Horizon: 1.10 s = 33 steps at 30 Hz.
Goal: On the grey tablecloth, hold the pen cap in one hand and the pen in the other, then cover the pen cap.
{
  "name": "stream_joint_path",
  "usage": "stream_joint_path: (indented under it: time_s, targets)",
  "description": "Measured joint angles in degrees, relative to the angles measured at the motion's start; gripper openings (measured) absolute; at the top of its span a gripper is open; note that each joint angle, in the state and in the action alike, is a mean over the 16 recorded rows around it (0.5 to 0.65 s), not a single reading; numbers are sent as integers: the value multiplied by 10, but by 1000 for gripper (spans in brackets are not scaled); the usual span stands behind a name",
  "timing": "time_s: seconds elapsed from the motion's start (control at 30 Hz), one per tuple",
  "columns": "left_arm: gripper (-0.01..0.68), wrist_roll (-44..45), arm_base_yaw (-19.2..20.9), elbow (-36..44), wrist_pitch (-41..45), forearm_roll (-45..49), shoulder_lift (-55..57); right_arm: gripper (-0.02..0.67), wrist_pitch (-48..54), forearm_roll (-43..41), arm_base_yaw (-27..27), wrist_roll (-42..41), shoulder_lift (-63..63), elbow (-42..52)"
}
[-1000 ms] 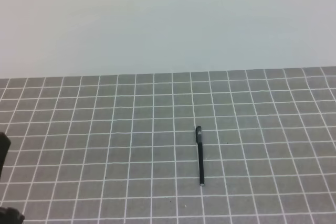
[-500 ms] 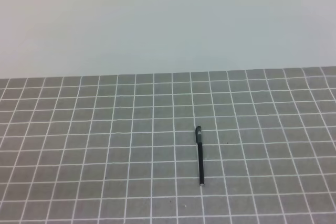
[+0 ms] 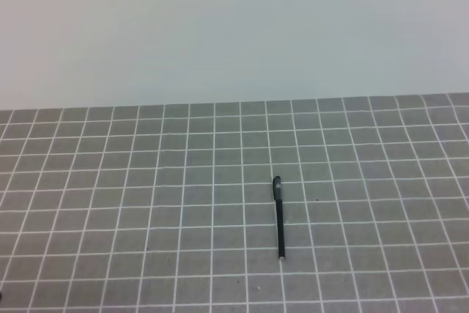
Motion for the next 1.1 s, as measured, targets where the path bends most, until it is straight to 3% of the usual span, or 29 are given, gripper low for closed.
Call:
stream_joint_path:
  time_s: [0.47, 0.77, 1.1]
  targets:
    - [1, -46, 32, 0, 89, 21, -12, 4, -1, 0, 0, 0, 0, 0]
    - [0, -49, 65, 0, 93, 17, -12, 4, -1, -1, 0, 0, 0, 0]
    - [0, -49, 68, 0, 95, 17, -12, 4, -1, -1, 0, 0, 0, 0]
